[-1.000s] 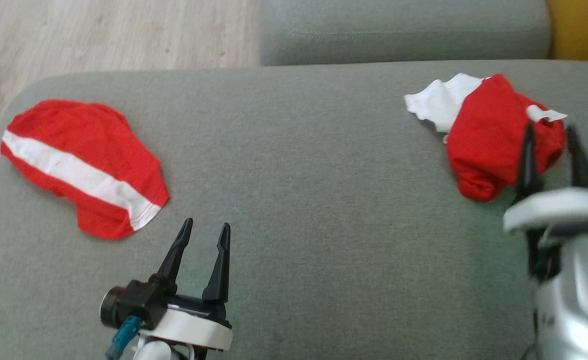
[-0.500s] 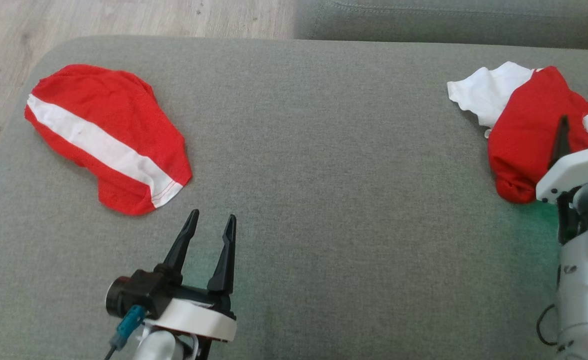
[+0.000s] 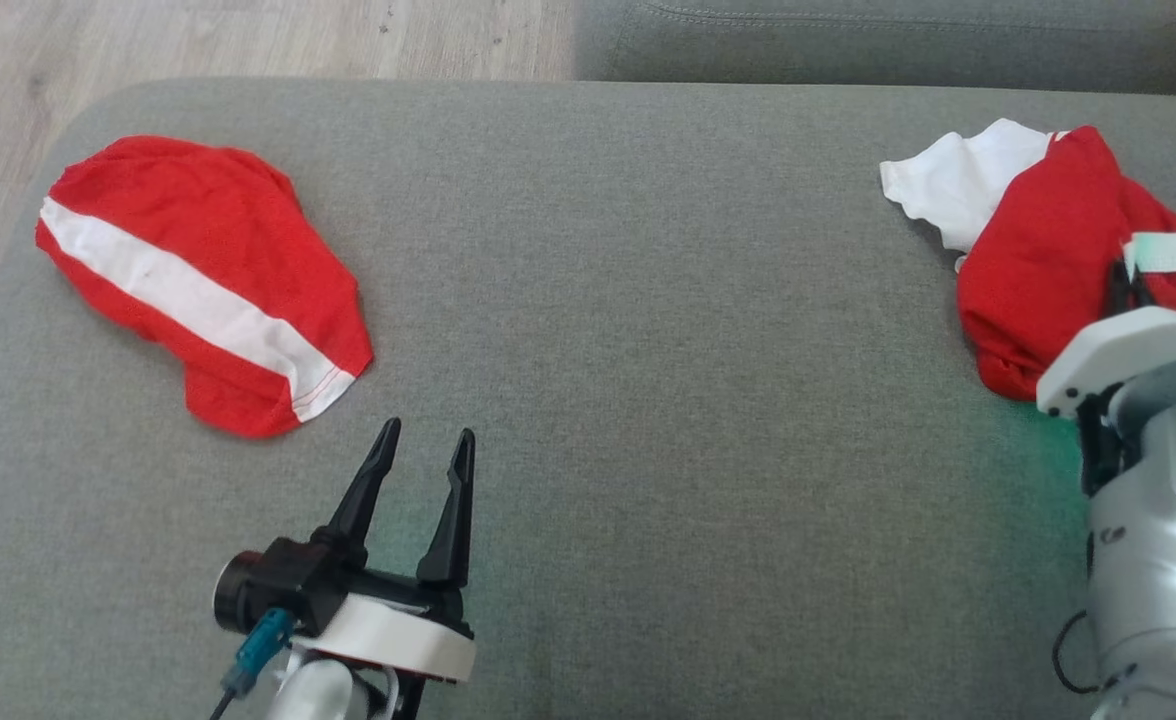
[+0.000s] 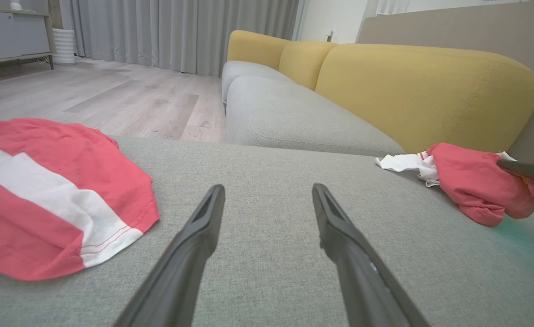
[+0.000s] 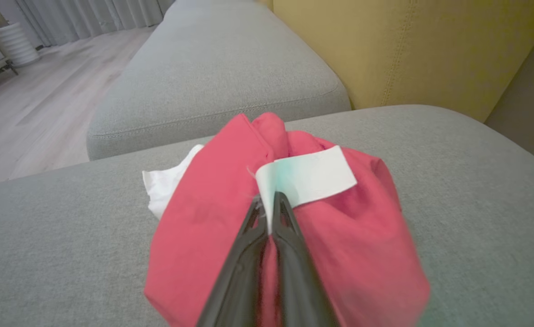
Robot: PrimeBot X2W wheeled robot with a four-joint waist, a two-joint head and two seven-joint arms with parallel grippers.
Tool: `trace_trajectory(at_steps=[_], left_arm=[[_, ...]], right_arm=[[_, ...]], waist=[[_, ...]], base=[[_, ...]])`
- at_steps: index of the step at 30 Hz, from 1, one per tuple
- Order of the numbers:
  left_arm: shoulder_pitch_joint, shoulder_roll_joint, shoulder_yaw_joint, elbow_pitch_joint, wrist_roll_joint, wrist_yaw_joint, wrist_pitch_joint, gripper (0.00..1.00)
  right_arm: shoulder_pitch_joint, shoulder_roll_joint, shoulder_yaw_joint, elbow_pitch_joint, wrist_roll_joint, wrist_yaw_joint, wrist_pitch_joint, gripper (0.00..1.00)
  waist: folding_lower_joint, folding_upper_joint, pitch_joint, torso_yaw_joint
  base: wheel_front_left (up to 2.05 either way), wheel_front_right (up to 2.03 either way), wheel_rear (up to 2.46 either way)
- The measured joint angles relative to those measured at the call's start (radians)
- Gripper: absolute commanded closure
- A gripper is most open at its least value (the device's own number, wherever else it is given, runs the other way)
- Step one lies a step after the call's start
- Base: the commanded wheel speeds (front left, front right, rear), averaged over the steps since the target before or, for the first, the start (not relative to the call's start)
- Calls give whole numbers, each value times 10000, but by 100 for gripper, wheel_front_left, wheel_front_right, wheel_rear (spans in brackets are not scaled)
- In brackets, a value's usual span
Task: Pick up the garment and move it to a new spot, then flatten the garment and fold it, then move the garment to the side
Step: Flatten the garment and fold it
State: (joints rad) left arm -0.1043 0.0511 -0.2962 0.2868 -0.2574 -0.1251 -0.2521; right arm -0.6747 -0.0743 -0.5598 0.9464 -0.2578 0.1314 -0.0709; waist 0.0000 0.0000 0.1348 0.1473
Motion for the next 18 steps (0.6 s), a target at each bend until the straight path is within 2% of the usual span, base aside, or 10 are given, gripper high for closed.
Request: trace_trajectory(at_steps=[5,8,11,13,15,17,18], left_arm=[[0,0,-2,12,0,-50,0,0],[0,0,-2,23,0,-71,0,0],[2,-2,-2,40,0,-71,0,0],[4,0,6,50,0,-71,0,0],[5,-4,2,69,0,-71,0,0],[12,-2,0,100,-12,-71,0,0],[35,-2,-2,136,-13,-71,0,0]], right_arm=[[-336,19,364,372,54,0,-683,100],[-578,29,1066,522,364,0,-1241,100],[-856,36,2293,591,932,0,-1603,100],[-1018,33,3486,510,1496,0,-1708,100],[-1059,29,5078,259,2523,0,-1772,100],[-949,31,6884,-435,3783,0,-1774,100],[-694,33,8504,-1300,4788,0,-1791,100]], waist=[[0,0,-82,-37],[0,0,-164,-64],[0,0,-281,-92],[0,0,-367,-107],[0,0,-469,-100],[-1,0,-580,-79],[0,0,-701,-49]], base=[[0,0,0],[0,0,0],[0,0,0],[0,0,0],[0,0,0],[0,0,0],[0,0,0]])
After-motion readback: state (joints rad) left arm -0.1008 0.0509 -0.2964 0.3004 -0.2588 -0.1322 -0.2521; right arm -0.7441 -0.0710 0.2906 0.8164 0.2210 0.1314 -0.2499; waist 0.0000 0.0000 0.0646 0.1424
